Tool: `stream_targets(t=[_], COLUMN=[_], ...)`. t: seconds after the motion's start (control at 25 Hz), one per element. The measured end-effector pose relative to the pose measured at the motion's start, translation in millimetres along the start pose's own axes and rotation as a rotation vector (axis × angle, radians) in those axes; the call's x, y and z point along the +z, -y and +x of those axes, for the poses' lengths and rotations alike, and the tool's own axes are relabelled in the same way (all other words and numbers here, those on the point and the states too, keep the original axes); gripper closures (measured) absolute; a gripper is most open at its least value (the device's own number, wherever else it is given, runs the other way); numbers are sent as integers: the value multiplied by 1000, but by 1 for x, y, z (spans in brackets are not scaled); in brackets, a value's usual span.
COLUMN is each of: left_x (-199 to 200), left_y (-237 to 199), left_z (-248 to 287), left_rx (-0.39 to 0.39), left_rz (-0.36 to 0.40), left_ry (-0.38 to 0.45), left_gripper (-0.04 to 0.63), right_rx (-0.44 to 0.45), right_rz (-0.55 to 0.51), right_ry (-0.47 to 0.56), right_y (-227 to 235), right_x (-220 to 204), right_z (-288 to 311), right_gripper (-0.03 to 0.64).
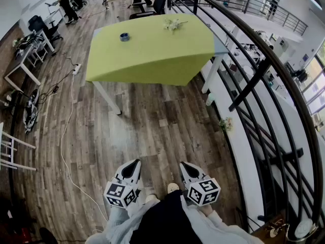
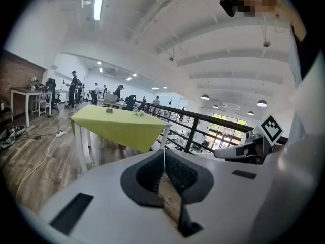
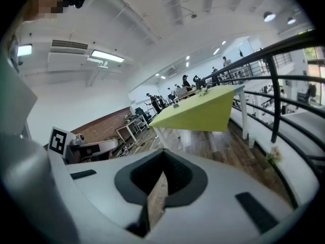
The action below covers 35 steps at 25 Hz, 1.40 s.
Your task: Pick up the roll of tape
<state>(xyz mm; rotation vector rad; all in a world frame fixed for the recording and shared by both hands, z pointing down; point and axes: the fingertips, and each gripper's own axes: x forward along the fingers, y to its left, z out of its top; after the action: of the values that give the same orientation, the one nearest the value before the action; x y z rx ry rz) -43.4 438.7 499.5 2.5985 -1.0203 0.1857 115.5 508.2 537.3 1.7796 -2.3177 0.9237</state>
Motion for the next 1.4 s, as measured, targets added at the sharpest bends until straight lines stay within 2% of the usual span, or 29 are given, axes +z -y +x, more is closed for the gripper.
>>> stream_targets(t=[0.2, 0.36, 0.52, 0.64, 0.88, 1.16, 1.4], left_x=[1, -3, -2, -8, -25, -32, -19], left_y=[0, -9, -14, -22, -42, -65, -90], left_z=[-50, -83, -110, -133, -167, -174, -136], left_rx=[-33, -31, -29, -23, 12, 66, 88], left_rz=[66, 51, 48, 40, -32, -51, -53], left_ry=[18, 38, 40, 35, 48, 53, 60], left_gripper=[574, 574, 574, 574, 574, 574, 574], right_rx=[-47, -78, -113, -100, -53, -18, 0], right_rz=[1, 22, -23, -30, -41, -79, -81], right_ry=[19, 67, 63, 76, 36, 8, 9], right_y=[-27, -52, -73, -95, -131, -141, -119], right_x=[-17, -26, -32, -39, -64, -59, -33], right_z=[-22, -32, -35, -36, -27, -8, 33], right_gripper=[610, 609, 609, 609, 609, 609, 609])
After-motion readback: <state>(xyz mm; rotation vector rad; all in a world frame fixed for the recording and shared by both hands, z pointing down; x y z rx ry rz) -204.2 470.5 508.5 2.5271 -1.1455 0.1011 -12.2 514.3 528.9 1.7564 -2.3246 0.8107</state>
